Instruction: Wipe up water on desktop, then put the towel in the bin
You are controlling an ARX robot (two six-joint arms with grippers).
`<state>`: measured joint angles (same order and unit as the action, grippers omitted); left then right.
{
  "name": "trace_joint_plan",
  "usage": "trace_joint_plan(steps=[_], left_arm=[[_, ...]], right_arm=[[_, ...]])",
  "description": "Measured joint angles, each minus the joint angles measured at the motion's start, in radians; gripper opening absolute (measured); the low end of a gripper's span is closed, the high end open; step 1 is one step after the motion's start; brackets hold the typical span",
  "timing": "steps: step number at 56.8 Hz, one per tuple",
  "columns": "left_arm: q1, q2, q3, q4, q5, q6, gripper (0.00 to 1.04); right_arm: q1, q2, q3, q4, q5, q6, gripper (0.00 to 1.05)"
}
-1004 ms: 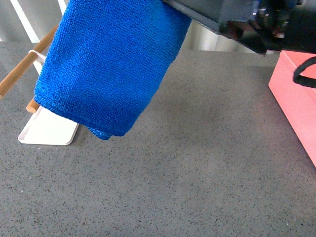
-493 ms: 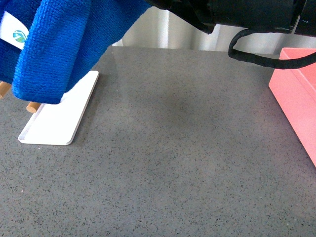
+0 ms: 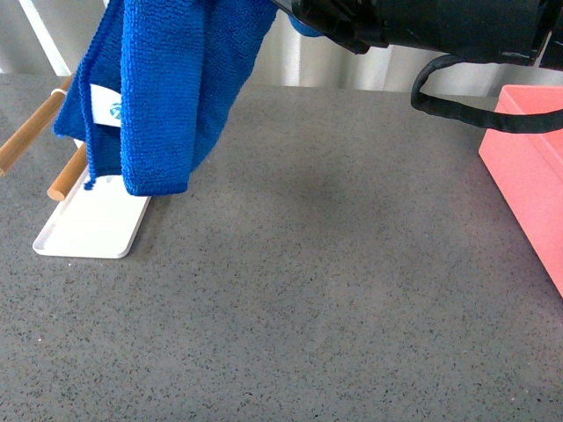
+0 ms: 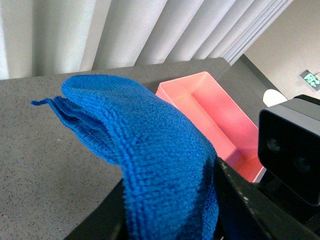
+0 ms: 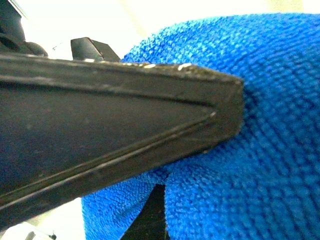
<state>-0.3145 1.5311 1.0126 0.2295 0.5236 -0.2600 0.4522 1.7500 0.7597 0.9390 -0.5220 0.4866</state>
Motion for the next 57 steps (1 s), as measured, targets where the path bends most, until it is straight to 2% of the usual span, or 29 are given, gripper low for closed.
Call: trace_joint_plan(steps=[14,28,57], left_arm=[[-0.002,0.000,0.000,0.000,0.000,0.000,1.00],[-0.002,0.000,0.000,0.000,0.000,0.000,0.98],[-0.003,0.000,-0.001,0.002,-0.011,0.003,0.98]], right_arm=[[-0.013,-0.031,-0.023,-0.030,0.053,0.000,0.04],[-0.055,-0.037,-0.047,-0.092,0.105,-0.013,0.04],[-0.119,-0.077,-0.083,-0.144,0.090,-0.062,0.04]])
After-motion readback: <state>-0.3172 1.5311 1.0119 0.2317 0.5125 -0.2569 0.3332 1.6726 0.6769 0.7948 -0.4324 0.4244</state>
